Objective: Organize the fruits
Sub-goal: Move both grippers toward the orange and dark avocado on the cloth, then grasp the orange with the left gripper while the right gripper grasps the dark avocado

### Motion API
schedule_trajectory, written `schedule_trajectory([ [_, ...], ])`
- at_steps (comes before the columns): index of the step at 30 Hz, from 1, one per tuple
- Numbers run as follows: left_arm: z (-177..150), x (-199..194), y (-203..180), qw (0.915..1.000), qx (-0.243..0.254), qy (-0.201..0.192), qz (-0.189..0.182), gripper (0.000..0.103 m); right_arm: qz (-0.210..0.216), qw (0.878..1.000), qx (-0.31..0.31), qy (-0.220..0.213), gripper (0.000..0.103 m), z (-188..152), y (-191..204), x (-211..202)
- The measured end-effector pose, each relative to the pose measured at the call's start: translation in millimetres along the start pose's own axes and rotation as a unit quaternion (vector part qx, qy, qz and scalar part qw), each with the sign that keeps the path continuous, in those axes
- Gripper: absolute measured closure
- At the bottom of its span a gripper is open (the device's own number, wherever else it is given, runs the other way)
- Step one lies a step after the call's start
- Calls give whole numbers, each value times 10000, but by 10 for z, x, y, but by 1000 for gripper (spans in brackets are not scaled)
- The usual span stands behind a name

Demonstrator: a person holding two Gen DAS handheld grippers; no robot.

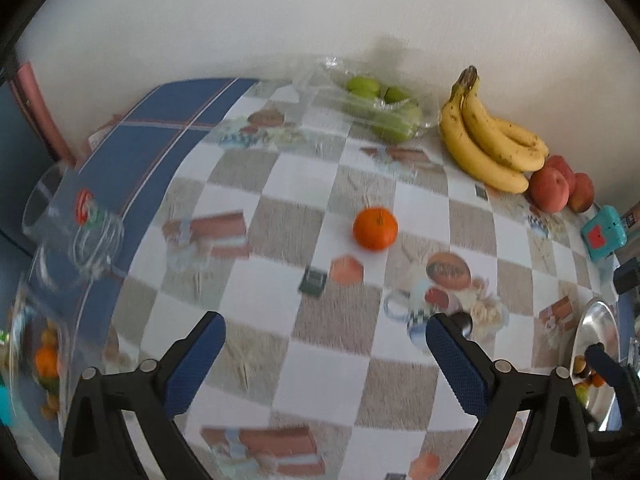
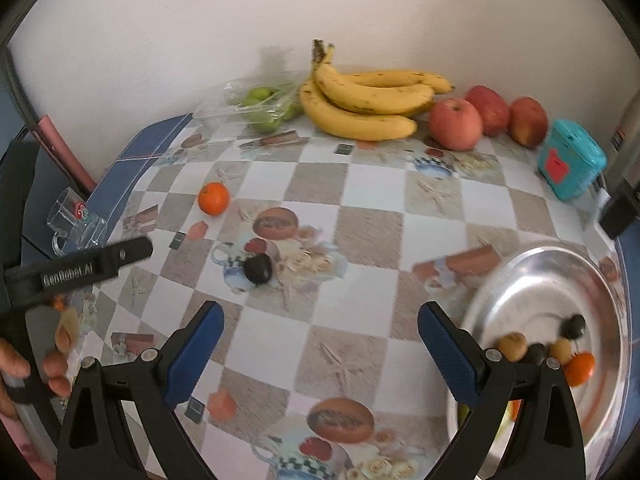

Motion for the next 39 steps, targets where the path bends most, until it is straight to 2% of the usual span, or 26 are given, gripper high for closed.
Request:
schedule_trajectory([
  [7,233,177,-18,9984,226,-82,-507,14,64,9996,-188,193,7,137,257,259],
  [10,308,297,-70,9975,395,-55,-575,18,63,9991,-326,261,8,150,385,380],
  [13,368,423,-94,9969,443,-9,-656,23,69,9985,-439,333,19,146,477,500],
  [17,462,561,-123,9965,509,0,-666,25,60,9977,-528,428,20,144,549,680],
  [19,503,638,-150,9964,555,30,-639,29,66,9974,-553,457,31,151,567,756],
  [21,539,708,-172,9963,575,51,-629,31,52,9970,-565,528,35,148,577,841],
  [23,560,767,-193,9963,603,69,-611,36,31,9965,-599,586,40,145,578,918],
  [24,569,806,-202,9963,609,97,-604,41,33,9964,-599,606,45,144,576,942],
  [27,584,896,-212,9963,589,194,-593,49,75,9962,-589,643,49,146,561,993],
  [31,597,914,-235,9955,551,152,-749,62,116,9960,-570,681,59,140,544,1039],
  [34,596,902,-275,9959,609,139,-659,63,150,9960,-547,686,70,133,533,1054],
  [39,574,862,-277,9968,515,131,-597,64,238,9964,-457,679,75,130,512,1047],
])
Point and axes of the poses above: each gripper's, at about its wrist camera, not at the fingertips, and x roughly the way its jaws point, y to its left, z to its top, the point moved 1 cm from there along x, roughly the way its jaws point, and after that the axes turned 8 degrees about x, right-handed, at the moved point
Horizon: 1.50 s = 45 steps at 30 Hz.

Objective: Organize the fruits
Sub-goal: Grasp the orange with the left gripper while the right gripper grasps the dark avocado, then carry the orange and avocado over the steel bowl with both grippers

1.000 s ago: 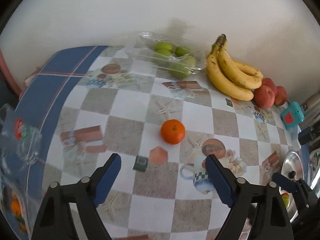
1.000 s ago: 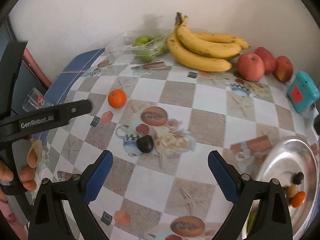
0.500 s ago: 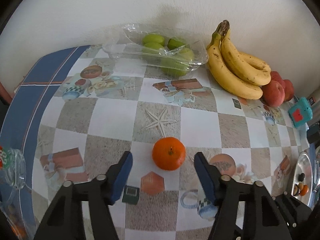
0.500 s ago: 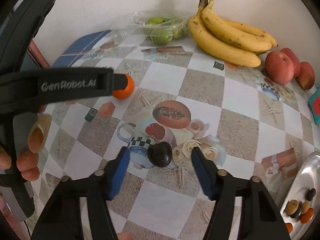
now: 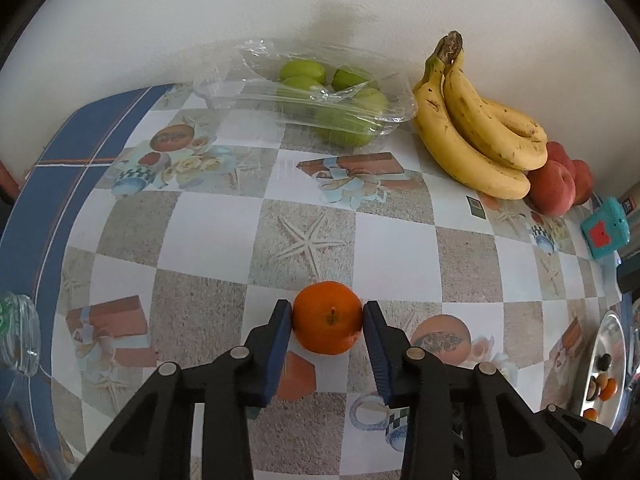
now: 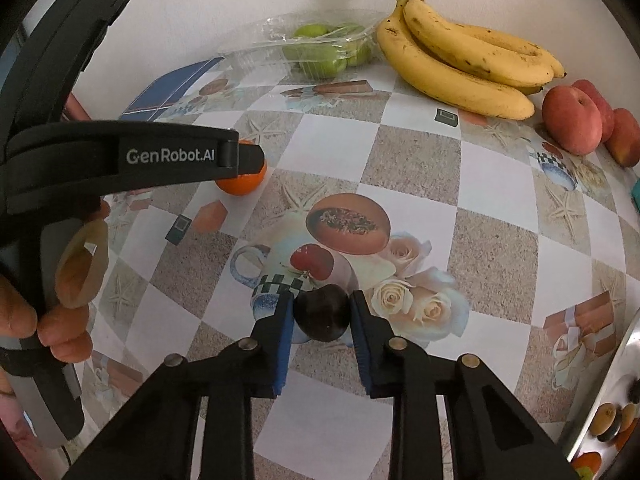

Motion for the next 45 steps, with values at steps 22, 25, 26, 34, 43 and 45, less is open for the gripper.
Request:
schedule_trajectory([
  [22,-346,-870,-381,9938,-1091,-83,-178,64,133,9989,204,-388,75,-240,-217,-923],
  [25,-457,-975,-463,9910,-1270,-126,-402,64,112,9984,290,-468,75,-320,-312,-1090],
  [26,-489,-1008,-489,9902,-1320,-147,-426,64,107,9983,312,-483,75,-348,-339,-1138],
  [34,-685,-1271,-802,9857,-1515,-362,-647,64,65,9965,488,-676,75,-607,-530,-1467],
  [43,-823,-1330,-1142,9860,-1515,-462,-524,64,3,9935,799,-808,75,-878,-831,-1567],
  [45,-838,-1280,-1220,9872,-1444,-438,-508,64,16,9924,924,-809,75,-894,-922,-1569],
])
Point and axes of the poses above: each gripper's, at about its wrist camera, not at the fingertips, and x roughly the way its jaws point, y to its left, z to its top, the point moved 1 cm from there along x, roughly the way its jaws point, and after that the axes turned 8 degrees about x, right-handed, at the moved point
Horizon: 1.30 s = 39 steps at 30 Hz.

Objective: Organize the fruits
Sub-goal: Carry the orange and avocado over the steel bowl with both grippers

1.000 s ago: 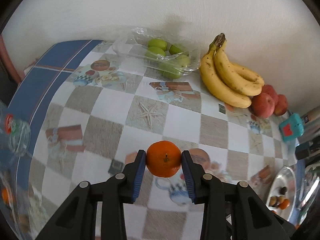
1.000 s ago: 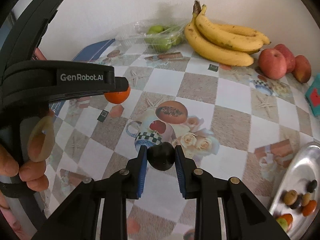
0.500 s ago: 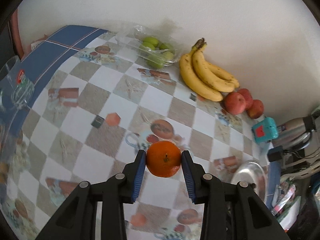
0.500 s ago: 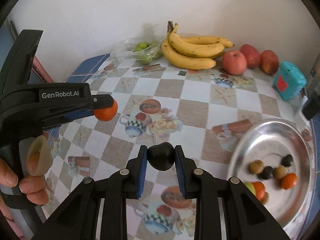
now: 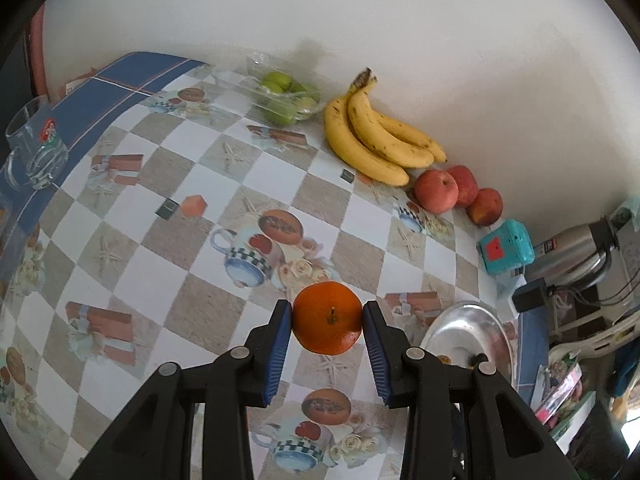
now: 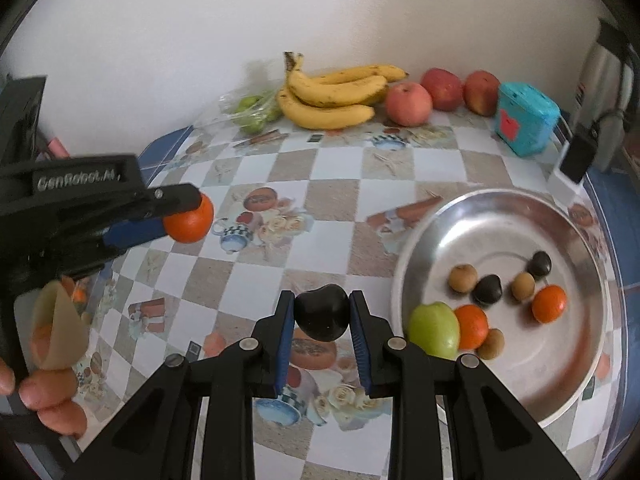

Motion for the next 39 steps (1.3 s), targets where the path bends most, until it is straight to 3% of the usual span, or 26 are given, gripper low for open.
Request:
schedule_trajectory([
  [13,-228,299,-290,9987,349,362,-41,64,-639,9951,758,-11,75,104,-728,-4],
  [23,-377,242,-646,9949,687,493,-559,64,-987,9842,1453,-226,75,142,-1225,-272],
  [32,-626,275,-1166,9843,1300,779,-905,64,-1141,9759,1816,-408,75,157,-1494,-504],
  [39,-865,364,-1525,9713,1776,1107,-1133,64,-1228,9715,2004,-319,75,120,-1644,-500],
])
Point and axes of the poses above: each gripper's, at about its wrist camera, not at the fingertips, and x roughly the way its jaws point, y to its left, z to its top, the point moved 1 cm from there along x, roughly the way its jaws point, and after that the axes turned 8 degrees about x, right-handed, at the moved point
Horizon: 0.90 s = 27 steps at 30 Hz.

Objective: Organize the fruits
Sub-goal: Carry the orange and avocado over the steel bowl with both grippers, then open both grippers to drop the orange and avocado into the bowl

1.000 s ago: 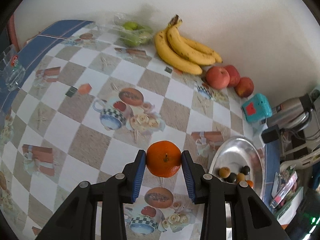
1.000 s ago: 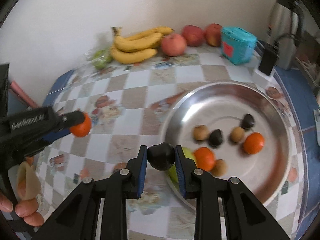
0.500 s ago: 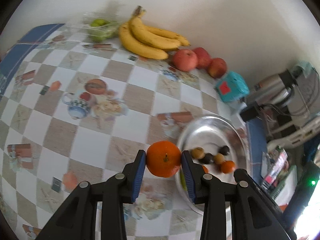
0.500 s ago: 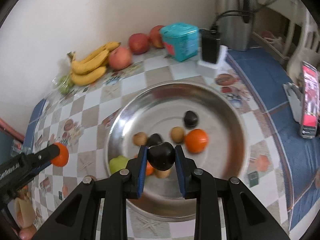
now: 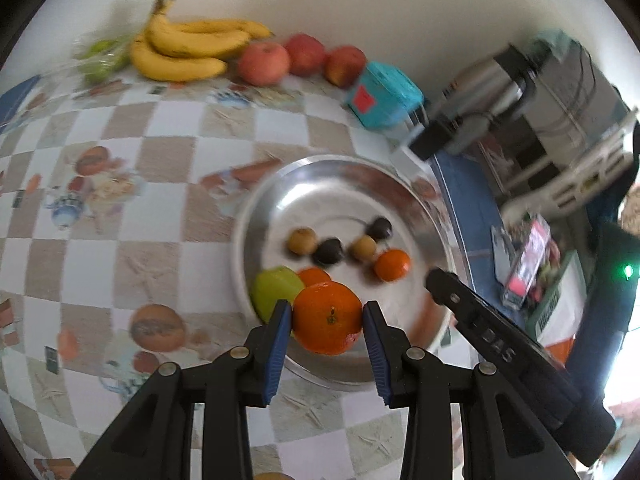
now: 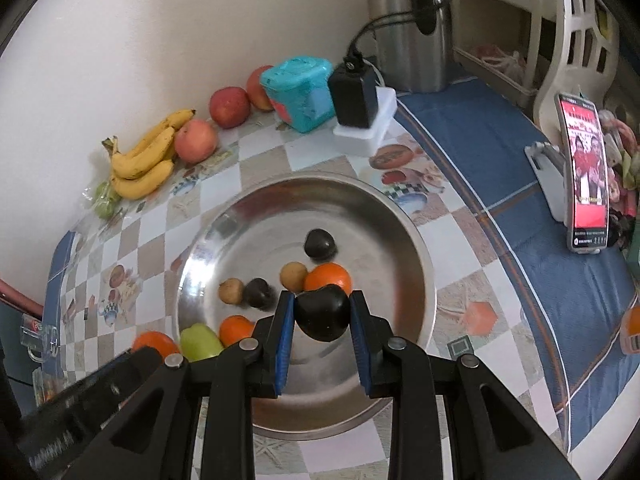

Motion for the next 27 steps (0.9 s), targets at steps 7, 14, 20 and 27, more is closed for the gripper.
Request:
schedule_trajectory([
  [7,-92,229,-193,9988,370,285,164,64,-39,9995,141,286,74,-39,-94,145],
  [14,-141,367,-196,9974,460,437,339,64,-18,9983,222,534,74,-78,-134,251],
  [20,-164,398,-216,9967,518,482,387,64,-123,9968,207,760,74,-138,-132,342],
  [27,-167,465,-215,9957,539,554,503,63,-219,9955,150,910,74,-185,-109,400],
])
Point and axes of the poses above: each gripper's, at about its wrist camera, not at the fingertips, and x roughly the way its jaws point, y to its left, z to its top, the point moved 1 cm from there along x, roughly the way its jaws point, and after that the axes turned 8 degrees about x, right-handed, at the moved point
